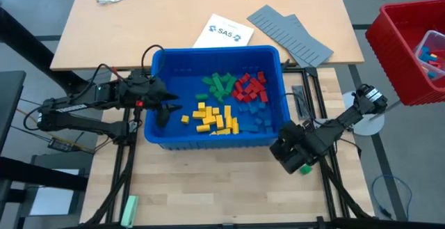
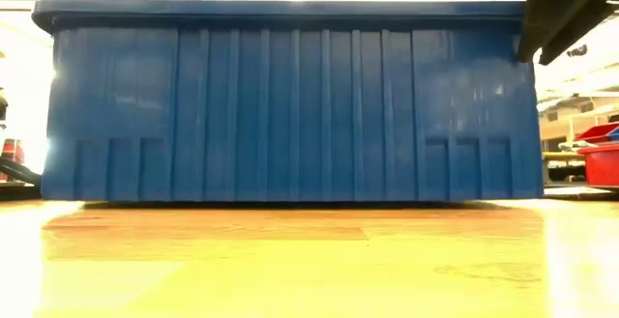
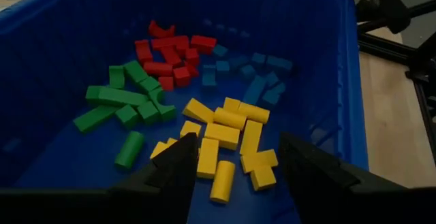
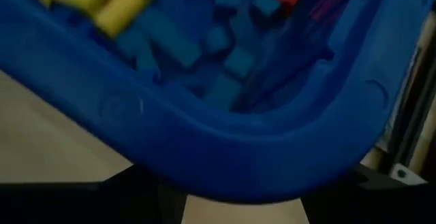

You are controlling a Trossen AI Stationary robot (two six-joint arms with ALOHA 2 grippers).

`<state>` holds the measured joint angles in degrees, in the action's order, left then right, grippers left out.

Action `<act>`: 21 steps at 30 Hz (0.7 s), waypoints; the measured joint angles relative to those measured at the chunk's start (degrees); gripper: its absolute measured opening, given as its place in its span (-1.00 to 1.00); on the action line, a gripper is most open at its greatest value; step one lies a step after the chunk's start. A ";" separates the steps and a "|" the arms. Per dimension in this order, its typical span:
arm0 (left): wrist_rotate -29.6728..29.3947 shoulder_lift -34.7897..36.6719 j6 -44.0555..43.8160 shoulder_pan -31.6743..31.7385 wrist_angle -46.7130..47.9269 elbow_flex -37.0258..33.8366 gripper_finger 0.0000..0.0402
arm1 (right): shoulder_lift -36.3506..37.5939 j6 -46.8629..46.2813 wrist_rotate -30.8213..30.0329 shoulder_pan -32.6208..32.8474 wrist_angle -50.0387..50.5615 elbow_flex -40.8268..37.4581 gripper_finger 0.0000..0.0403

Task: Sort blocks
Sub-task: Remove the green block from the blue bin

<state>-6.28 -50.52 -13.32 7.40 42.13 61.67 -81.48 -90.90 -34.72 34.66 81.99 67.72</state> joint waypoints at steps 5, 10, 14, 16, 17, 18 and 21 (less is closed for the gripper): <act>-0.97 0.00 0.89 -0.02 -0.01 0.00 0.05 | 1.84 11.09 14.99 0.92 -0.16 4.39 0.10; -3.09 -0.10 1.13 0.00 -0.83 0.00 0.05 | 4.24 18.77 22.97 0.75 -0.60 17.00 0.09; -3.15 -0.64 3.16 0.04 -2.84 0.00 0.05 | 4.97 25.87 12.86 -3.99 -3.19 26.61 0.07; -3.08 -1.49 4.22 0.11 -4.21 0.04 0.05 | 4.95 33.19 8.71 -8.22 -7.22 28.74 0.06; -3.05 -1.84 5.02 0.40 -4.92 0.08 0.05 | 4.95 37.64 7.98 -10.94 -10.20 28.85 0.05; -3.02 -2.09 6.05 0.97 -5.13 0.08 0.05 | 4.85 42.16 8.08 -14.04 -13.37 28.67 0.04; -2.82 -3.49 8.74 3.13 -7.19 0.05 0.05 | 3.86 55.69 9.97 -23.91 -22.35 26.84 0.02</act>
<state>-9.10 -54.01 -4.58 10.53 34.94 61.72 -77.62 -35.21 -24.75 10.75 59.64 94.56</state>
